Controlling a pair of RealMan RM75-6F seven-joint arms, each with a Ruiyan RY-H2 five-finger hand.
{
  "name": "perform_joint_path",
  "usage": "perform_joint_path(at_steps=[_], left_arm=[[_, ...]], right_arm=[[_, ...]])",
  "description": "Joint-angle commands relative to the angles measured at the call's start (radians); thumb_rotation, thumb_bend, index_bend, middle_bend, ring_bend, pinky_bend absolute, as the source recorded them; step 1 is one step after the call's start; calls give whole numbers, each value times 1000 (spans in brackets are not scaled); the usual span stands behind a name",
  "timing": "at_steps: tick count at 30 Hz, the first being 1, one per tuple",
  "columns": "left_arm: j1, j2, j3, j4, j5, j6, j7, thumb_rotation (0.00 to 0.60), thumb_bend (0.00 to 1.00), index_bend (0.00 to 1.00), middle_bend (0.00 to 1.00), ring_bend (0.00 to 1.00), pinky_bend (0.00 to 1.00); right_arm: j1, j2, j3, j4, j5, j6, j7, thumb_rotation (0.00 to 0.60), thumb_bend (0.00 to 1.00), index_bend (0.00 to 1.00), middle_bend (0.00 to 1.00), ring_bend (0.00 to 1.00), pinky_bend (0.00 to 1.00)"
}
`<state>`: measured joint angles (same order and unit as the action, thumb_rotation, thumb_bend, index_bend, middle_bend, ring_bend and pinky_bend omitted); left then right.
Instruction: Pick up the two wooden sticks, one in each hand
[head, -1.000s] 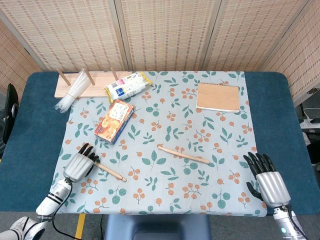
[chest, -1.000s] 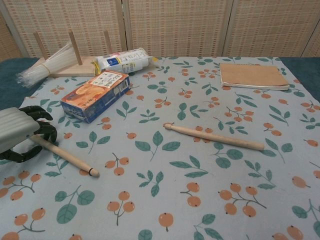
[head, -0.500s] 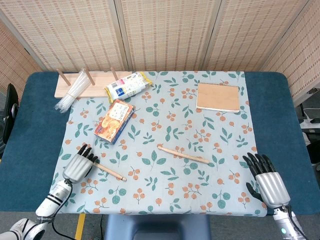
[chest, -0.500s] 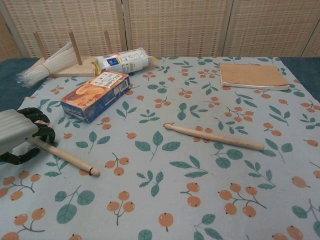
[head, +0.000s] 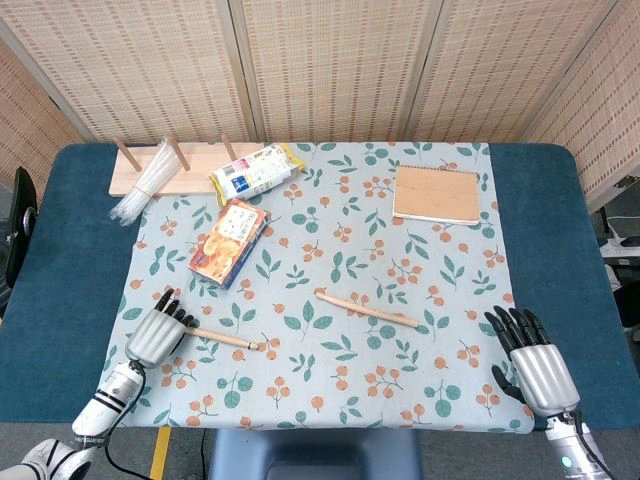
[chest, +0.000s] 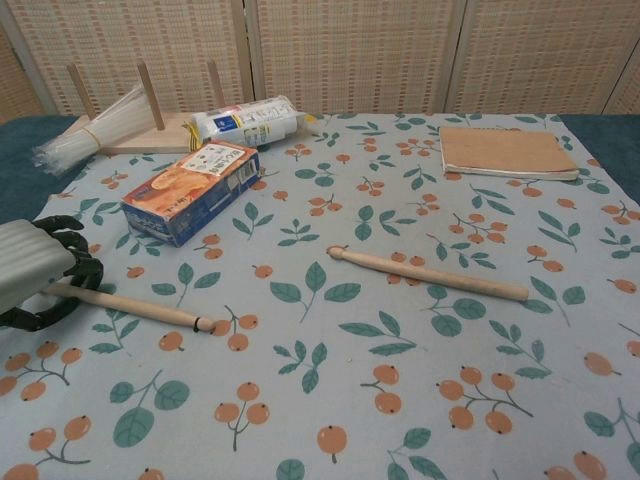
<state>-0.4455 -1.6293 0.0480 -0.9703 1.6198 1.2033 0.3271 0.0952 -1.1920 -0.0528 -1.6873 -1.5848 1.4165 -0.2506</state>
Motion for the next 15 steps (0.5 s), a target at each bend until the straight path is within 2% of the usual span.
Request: perform_joint_path(at_steps=[1,6,11,13,15], left_arm=[[2,-11,8,24,27,40,-54,600,498,718,703,334,167],[8,-34,16,82,60,106,-154,600,512,883,858,440,177],[31,-40,-1,119,55,187,-262,600,510,907,890,478,178],[44,-38,-13,127,44,217,-285,600,510,909,892,481,177],[62,-34,-30,130,22,241,-299,600,510,909,892,481,175]], right_arm=[[0,-1,0,0,-2,-2,-3,600,304,0,19,0,0],[3,-15,-1,5,-2,-16,-21,600,304,0,19,0,0],[29,-68,16,6,-9,-44,-75,600,304,0,26,0,0],[47,-94,32,-4,-5,-61,-129,600,304,4,65,0,0],[71,-148,68,1,10,-72,-211,600,304,53,136,0,0]])
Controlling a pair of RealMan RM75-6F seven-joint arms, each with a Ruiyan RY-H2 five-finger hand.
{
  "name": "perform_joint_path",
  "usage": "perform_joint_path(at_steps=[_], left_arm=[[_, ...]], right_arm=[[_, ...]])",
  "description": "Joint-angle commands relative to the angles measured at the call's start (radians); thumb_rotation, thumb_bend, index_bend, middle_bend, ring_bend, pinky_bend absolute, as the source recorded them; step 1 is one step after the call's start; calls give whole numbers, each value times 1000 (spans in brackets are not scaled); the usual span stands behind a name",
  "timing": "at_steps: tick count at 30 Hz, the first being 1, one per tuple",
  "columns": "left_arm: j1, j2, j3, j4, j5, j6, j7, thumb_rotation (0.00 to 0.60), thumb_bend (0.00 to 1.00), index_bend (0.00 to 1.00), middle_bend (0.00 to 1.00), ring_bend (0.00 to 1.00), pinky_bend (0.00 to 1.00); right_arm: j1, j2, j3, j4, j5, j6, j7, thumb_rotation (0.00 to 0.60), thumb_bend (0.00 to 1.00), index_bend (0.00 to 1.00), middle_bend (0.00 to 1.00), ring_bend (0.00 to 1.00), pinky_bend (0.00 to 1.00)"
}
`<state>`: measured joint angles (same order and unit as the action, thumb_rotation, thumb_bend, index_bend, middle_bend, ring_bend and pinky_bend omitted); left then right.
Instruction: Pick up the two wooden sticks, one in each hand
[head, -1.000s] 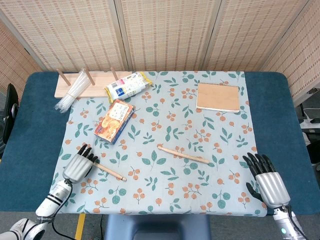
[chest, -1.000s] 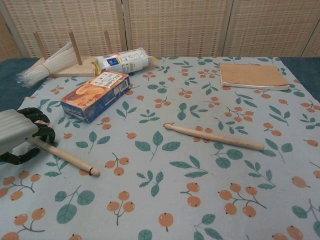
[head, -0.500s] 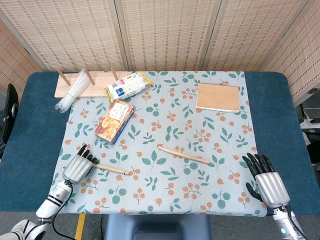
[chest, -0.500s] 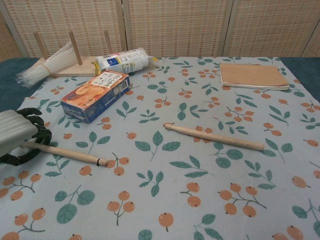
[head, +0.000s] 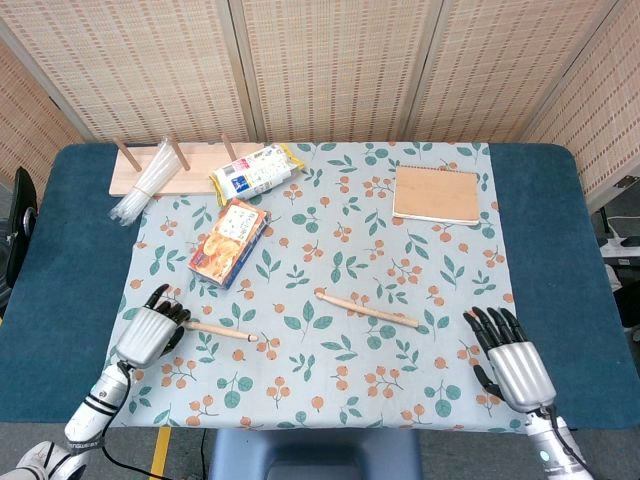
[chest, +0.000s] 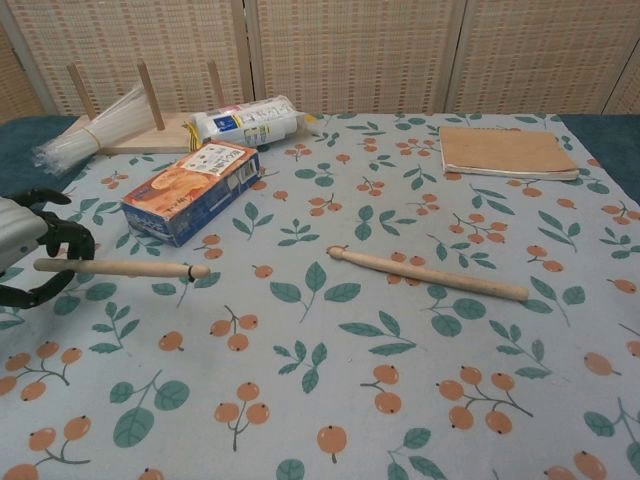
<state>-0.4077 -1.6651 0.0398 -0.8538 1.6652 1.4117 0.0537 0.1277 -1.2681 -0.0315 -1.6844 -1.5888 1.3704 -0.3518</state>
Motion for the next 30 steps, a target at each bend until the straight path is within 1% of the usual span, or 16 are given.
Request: perform_joint_path(at_steps=[1,3,6,11,15,19,24,30], left_arm=[[32,5,-30,13,-33,42,-28,600,510,909,892,481,174],[48,11,-48,9,-56,61,-42,600,510,909,892,481,172],[59,23,-61,3,-76,65,-53,600,509,909,893,481,169],[63,26,-64,8,-81,65,-44,600,509,909,893,482,166],[62,27,-63,14,-82,56,-41,600,509,910,893,481,163],[61,35,-58,10,-79,47,-51,600,509,910,893,482,160],[60,40,-59,6,-82,40,-61,600,509,910,893,482,161],[60,40,-60,4,-82,39,-65,600,509,910,892,482,161]], right_arm=[[51,-96,61,3,25,-39,-147,600,304,74,155,0,0],[86,-142,92,3,65,-82,-227,600,304,111,189,0,0],[139,-215,134,23,121,-139,-334,600,304,165,243,0,0],[221,-343,191,72,239,-215,-479,600,304,181,257,0,0],[278,-430,220,131,317,-254,-553,600,304,208,276,0,0],[327,-491,231,185,384,-277,-625,600,304,226,289,1,0],[349,-519,224,222,412,-265,-645,600,304,274,325,23,0],[367,-530,212,242,436,-249,-660,600,304,382,390,79,0]])
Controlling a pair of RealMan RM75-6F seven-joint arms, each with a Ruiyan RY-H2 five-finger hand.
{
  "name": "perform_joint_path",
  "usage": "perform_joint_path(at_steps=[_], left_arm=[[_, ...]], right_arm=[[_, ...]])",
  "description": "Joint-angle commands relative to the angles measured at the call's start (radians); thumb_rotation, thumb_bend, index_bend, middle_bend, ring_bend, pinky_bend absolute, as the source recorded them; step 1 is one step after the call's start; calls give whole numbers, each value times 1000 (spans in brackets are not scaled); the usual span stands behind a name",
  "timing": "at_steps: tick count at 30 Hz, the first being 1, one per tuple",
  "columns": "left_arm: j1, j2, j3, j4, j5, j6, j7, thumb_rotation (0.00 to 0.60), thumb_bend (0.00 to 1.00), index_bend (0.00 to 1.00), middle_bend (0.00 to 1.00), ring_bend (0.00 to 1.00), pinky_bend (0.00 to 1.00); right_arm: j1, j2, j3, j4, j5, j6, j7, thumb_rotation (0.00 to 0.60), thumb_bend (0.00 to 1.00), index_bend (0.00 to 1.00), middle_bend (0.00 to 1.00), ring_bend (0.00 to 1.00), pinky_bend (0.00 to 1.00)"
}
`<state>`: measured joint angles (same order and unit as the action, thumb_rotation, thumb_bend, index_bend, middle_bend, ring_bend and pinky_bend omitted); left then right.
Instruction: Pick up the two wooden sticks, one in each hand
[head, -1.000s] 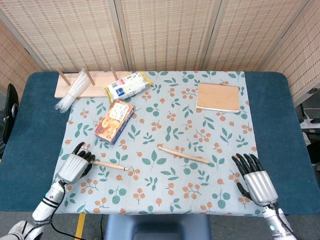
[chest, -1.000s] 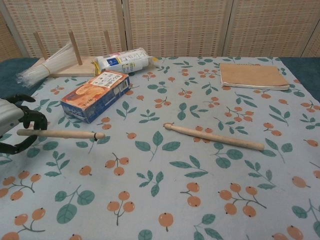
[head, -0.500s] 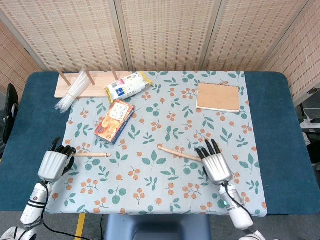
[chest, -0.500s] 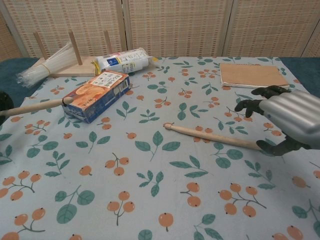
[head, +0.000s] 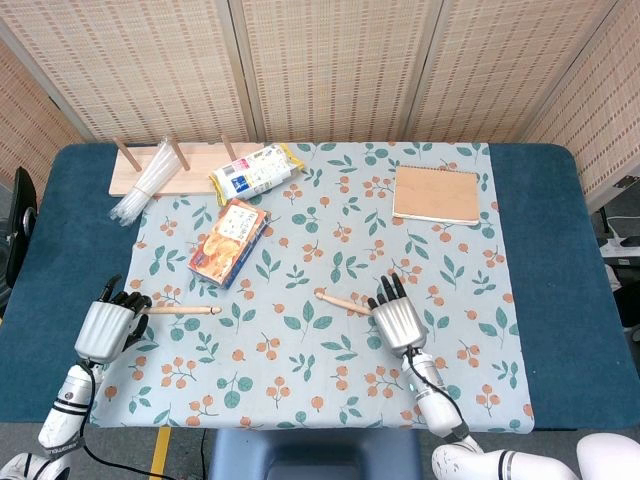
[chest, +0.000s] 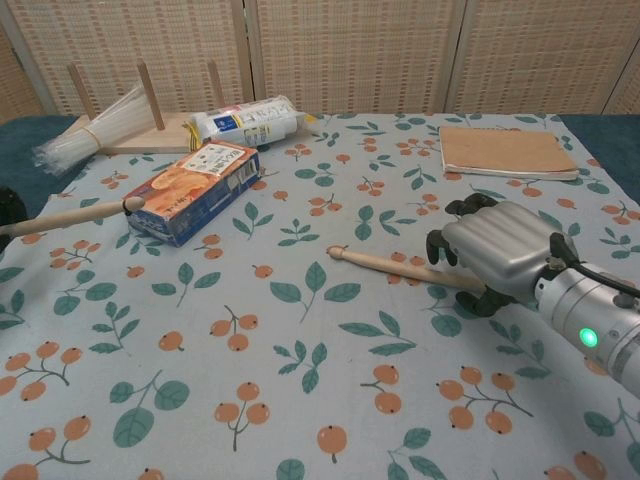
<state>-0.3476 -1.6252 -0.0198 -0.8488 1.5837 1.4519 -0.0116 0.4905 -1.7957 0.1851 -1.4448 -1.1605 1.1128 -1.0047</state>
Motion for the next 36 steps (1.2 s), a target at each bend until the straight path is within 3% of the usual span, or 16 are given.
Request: perform_joint_path(at_steps=[1,13,20,29,31,34,36], left_arm=[[0,0,1,-1,0,-3,0,600,508,910,892,482,161],[-2,-4,5,9,3,-13,9,600,508,910,893,482,161],[-3,-7,4,17,4,-12,11,600,509,910,893,483,159],[-2,-11,2,20,0,-14,13,600,508,910,893,490,159],[-2,-11,2,20,0,-14,12,600,508,910,893,491,159],[-1,-8,1,15,0,-10,11,600,509,910,893,494,159],[-1,-8,0,12,-2,-12,13,600,508,911,893,496,160]], right_arm=[[5,-1,-6,1,17,11,-17,600,305,391,397,84,0],[35,7,-38,-44,109,41,-128,600,304,383,401,85,0],[53,-16,-52,-14,98,59,-108,600,304,538,486,183,7],[63,-16,-68,-11,109,66,-105,600,304,598,532,217,10],[63,-14,-69,-13,109,68,-104,600,304,665,589,277,31],[62,-5,-82,-12,79,81,-76,600,304,856,761,468,107],[59,2,-88,-12,72,75,-48,600,304,930,824,537,143]])
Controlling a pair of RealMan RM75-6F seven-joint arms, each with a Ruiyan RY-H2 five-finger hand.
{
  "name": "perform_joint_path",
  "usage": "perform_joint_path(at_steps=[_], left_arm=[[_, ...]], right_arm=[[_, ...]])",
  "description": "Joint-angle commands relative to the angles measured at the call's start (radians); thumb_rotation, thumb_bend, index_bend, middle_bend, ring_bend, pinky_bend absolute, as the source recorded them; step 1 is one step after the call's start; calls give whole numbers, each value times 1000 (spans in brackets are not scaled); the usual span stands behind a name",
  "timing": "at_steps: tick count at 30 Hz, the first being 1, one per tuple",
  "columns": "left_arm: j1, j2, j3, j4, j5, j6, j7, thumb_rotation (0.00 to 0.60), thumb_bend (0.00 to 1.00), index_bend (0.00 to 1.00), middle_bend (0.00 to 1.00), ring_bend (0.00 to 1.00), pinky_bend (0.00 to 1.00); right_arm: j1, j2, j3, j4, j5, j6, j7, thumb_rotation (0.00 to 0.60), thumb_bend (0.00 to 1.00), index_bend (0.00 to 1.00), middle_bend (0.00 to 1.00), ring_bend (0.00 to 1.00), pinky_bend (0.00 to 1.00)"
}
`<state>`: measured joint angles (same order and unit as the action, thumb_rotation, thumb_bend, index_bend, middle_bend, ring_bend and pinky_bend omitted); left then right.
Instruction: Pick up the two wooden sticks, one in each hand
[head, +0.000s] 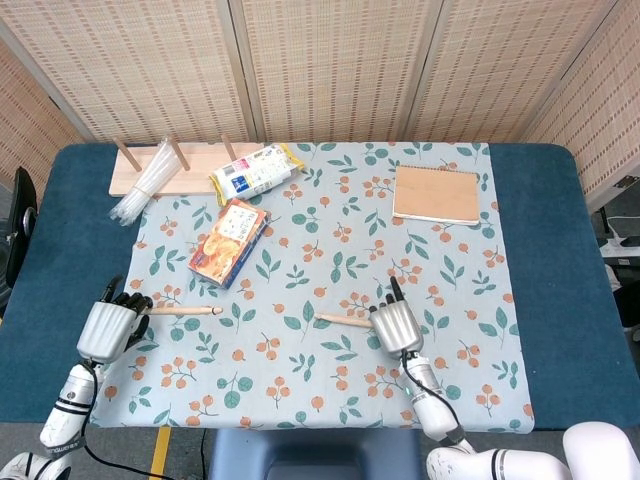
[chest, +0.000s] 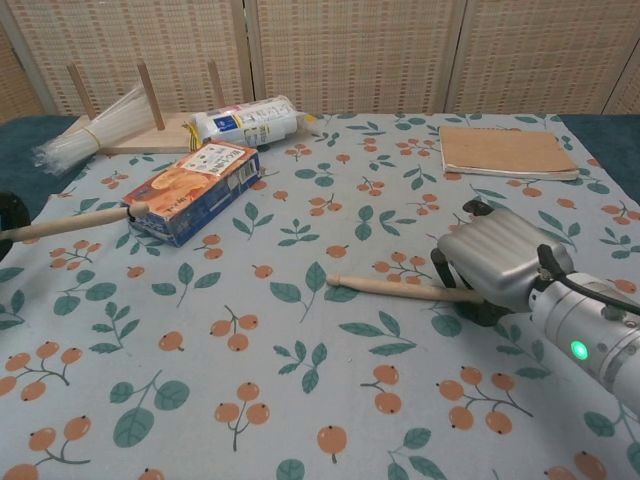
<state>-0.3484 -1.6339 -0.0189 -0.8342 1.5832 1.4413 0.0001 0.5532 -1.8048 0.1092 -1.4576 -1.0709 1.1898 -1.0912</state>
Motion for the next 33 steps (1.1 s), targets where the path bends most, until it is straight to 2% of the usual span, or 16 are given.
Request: perform_joint_path(at_steps=[1,4,10,15,19,21,25,28,33], left_arm=[[0,2,-1,-5,-2,-3,0,600,509,911,894,496,160],[1,3,-2,-11,-6,-7,-1,600,509,911,894,497,159],[-7,12,-26,-51,-31,-23,-31,600,508,911,897,512,164],[-44,59,-68,-155,-71,-82,9,600,508,916,899,542,174],[-71,102,-81,-291,-90,-138,35,600,508,917,901,542,175],[-80,120,-86,-359,-100,-158,42,600,509,918,901,542,175],[-95,161,-102,-511,-125,-193,57,600,507,920,906,546,180],[-105,185,-112,-620,-139,-206,98,600,506,922,910,548,182],[-117,211,-110,-737,-149,-228,141,600,507,923,911,548,182]], right_arm=[[-5,17,-14,-1,-22,-2,55,600,304,963,851,566,160],[-14,33,-21,-6,-64,19,110,600,304,1000,903,621,206],[-40,100,-39,-68,-129,39,234,600,304,1000,914,631,213],[-68,145,-66,-155,-213,68,365,600,305,1000,917,630,213],[-72,136,-79,-205,-334,101,492,600,305,1000,917,631,236],[-66,121,-78,-210,-365,101,517,600,304,1000,918,631,237],[-39,76,-50,-209,-382,76,518,600,304,1000,918,631,237],[-13,28,-9,-199,-369,55,506,600,305,1000,918,631,238],[20,-36,44,-166,-334,32,461,600,304,1000,918,631,238]])
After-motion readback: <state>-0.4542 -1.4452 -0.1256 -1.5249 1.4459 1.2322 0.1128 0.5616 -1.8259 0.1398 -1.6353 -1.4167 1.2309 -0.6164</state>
